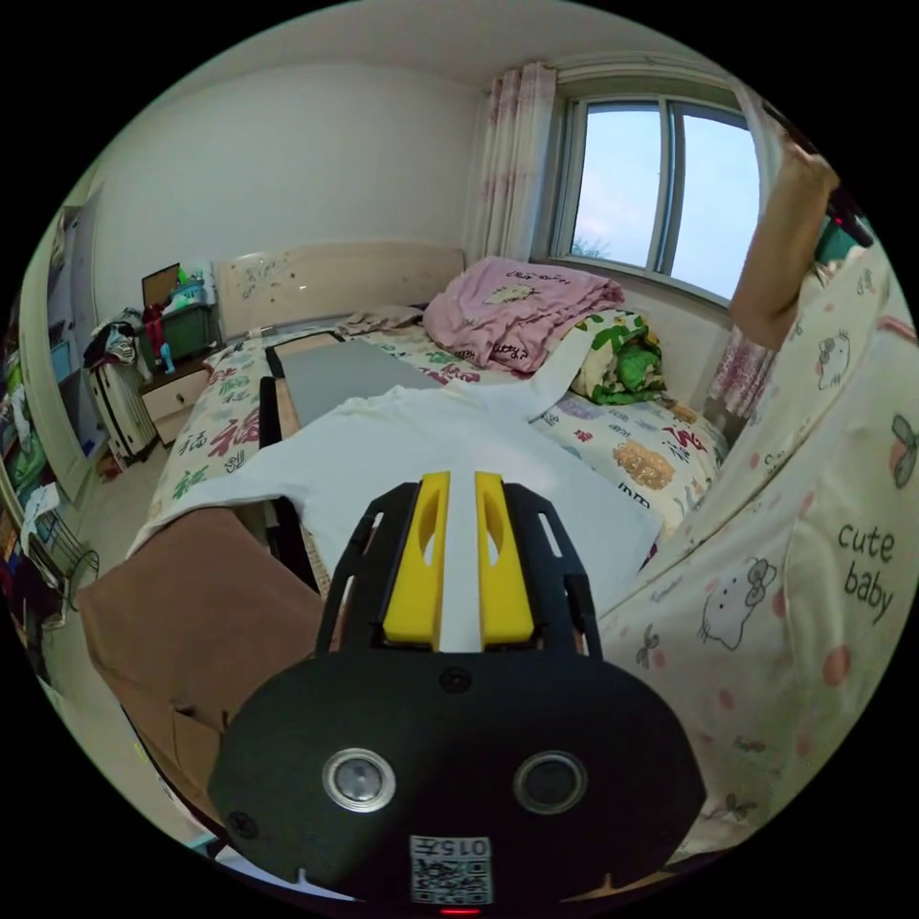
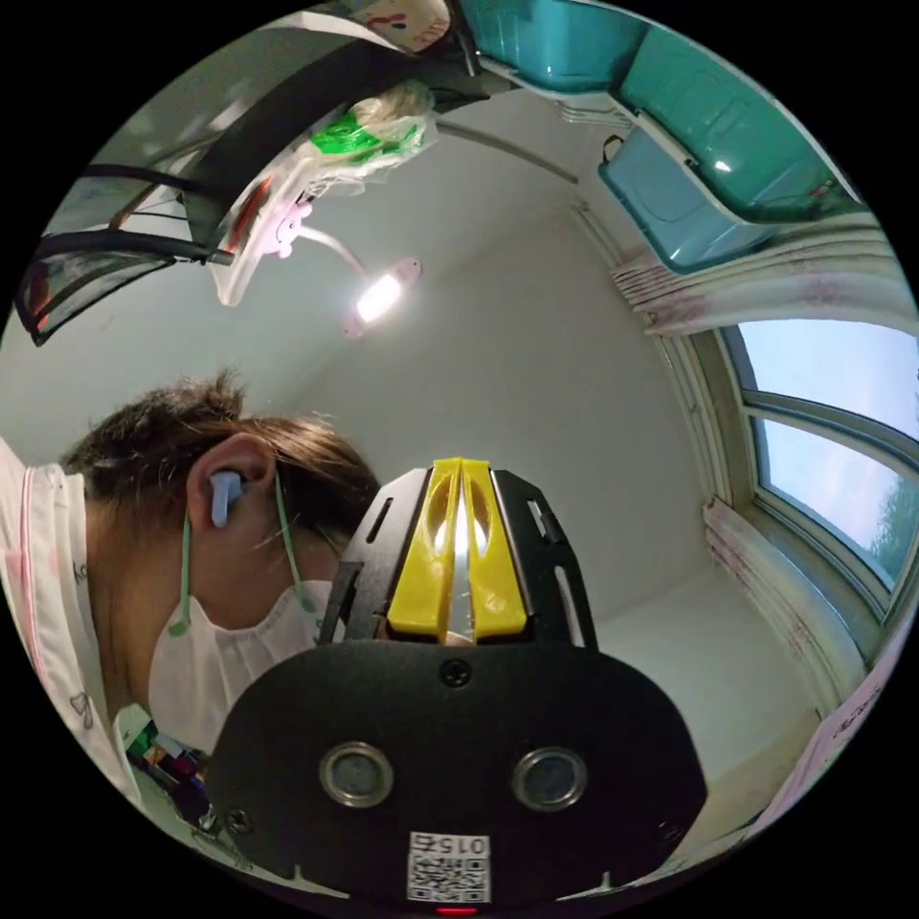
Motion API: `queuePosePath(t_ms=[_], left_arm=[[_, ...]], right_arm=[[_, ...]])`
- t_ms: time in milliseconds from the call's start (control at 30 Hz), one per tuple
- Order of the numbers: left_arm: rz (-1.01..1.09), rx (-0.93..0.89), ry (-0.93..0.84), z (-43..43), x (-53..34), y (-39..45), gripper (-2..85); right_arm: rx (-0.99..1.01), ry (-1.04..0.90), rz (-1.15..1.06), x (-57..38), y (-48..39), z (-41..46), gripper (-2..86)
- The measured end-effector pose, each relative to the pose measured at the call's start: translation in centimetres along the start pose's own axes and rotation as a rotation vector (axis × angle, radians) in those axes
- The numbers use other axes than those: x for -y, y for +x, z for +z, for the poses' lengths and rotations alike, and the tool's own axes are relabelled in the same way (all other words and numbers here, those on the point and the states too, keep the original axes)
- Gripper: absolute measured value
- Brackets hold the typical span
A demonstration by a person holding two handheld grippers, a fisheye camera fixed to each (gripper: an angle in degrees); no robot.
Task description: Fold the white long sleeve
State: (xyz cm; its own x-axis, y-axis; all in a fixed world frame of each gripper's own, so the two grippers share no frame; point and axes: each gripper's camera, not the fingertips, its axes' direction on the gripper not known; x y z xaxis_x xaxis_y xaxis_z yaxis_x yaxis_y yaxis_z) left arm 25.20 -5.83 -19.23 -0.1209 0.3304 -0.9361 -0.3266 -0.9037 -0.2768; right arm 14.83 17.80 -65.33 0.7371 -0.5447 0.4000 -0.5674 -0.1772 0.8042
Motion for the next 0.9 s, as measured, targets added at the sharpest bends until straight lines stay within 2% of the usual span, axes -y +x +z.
queuePosePath(t_ms=[133, 233, 300, 400, 467, 500, 533, 567, 667, 733, 900], left_arm=[[-0.023, -0.023, -0.008, 2.1, 4.2, 0.1, 5.9], [-0.031, -0.034, -0.023, 4.6, 7.8, 1.4, 6.7], [-0.037, -0.052, -0.063, 7.5, 10.3, 2.9, 6.9], [-0.066, -0.101, -0.166, 12.3, 12.7, 5.0, 7.0], [-0.075, -0.123, -0.249, 15.2, 13.7, 6.5, 7.1], [-0.073, -0.117, -0.292, 16.9, 14.1, 7.6, 7.1], [-0.07, -0.105, -0.313, 17.6, 14.3, 8.1, 7.2], [-0.058, -0.069, -0.358, 19.1, 14.7, 9.1, 7.4], [-0.013, -0.003, -0.478, 22.3, 15.7, 10.9, 7.5], [-0.004, 0.01, -0.537, 24.0, 15.8, 11.6, 7.5], [-0.024, 0.044, -0.691, 28.5, 15.0, 12.5, 7.6]], right_arm=[[-0.008, -0.019, -0.083, -1.1, 2.9, 0.7, -0.5], [-0.054, -0.116, -0.149, -2.6, 7.6, 1.1, -0.5], [-0.166, -0.235, -0.201, -4.4, 12.0, 1.3, -0.4], [-0.423, -0.508, -0.279, -10.5, 23.3, 1.1, 1.4], [-0.613, -0.79, -0.347, -17.8, 36.1, -0.4, 5.6], [-0.677, -0.869, -0.346, -19.9, 40.0, -1.1, 6.2], [-0.811, -1.042, -0.278, -24.1, 48.3, -3.0, 7.5], [-0.91, -1.22, -0.116, -28.1, 56.6, -5.6, 9.4], [-0.984, -1.509, 0.305, -37.5, 72.3, -12.6, 11.4], [-1.026, -1.554, 0.373, -41.8, 77.6, -15.2, 11.6], [-1.096, -1.583, 0.316, -50.2, 86.8, -16.2, 11.9]])
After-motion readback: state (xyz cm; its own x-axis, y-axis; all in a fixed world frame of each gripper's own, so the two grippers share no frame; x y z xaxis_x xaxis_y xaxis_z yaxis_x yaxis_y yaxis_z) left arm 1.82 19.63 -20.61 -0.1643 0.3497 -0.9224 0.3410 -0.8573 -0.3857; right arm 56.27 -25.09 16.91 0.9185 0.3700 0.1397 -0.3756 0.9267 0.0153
